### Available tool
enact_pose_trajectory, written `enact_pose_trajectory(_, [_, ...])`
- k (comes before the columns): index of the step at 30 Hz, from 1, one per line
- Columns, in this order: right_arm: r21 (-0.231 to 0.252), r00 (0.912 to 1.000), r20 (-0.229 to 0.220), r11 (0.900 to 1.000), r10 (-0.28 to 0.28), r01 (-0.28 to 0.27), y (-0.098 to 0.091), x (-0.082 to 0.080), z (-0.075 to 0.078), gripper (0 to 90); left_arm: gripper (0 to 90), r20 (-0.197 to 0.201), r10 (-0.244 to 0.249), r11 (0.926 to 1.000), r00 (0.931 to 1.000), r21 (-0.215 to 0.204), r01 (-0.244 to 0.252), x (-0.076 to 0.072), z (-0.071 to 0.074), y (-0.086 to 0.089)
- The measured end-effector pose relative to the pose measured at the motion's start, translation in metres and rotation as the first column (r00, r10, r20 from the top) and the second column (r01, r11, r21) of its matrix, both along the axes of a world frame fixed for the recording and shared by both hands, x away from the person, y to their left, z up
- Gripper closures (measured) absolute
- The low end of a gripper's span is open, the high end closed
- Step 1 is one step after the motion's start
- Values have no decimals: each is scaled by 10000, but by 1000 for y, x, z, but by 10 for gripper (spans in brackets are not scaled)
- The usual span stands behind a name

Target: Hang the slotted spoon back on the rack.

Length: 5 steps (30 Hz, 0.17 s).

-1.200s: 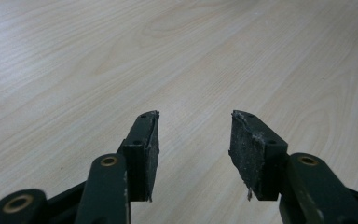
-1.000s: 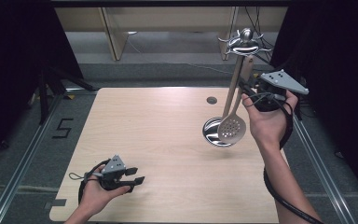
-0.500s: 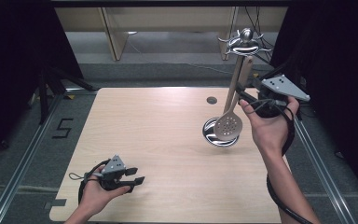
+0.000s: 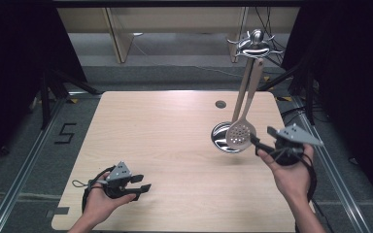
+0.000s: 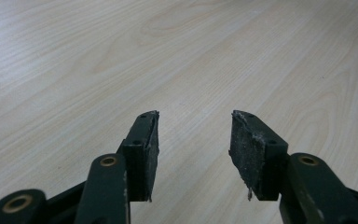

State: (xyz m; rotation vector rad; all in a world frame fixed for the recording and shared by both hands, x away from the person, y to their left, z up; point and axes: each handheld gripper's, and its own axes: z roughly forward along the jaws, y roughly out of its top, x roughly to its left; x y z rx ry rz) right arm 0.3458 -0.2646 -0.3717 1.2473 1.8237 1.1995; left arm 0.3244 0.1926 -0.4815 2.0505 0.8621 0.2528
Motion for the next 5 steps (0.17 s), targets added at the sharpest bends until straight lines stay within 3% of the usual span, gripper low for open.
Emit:
enact_pose_trajectory(1, [-61,9984,-573,10000,-9,5,-5,-10,-24,374,510,-174,127,9999,9998,-44,-127,-1,0,-1])
enact_pose_trajectory(2, [-61,9984,-573,10000,-9,5,-5,-10,-24,374,510,-174,127,9999,9998,-44,-127,-1,0,-1])
enact_pose_trajectory(3, [-48,9960,-836,9995,303,-308,-9,-14,-35,377,510,-192,178,9998,9997,-128,-181,-1,-1,-2])
enact_pose_trajectory(4, [151,9939,-1097,9999,80,-64,-9,-21,-46,379,509,-191,116,9999,9998,50,-115,0,-1,-1])
enact_pose_trajectory(5, [-109,9946,-1008,9996,263,-276,-14,-24,-55,382,508,-142,56,10000,9999,21,-56,0,-2,-2])
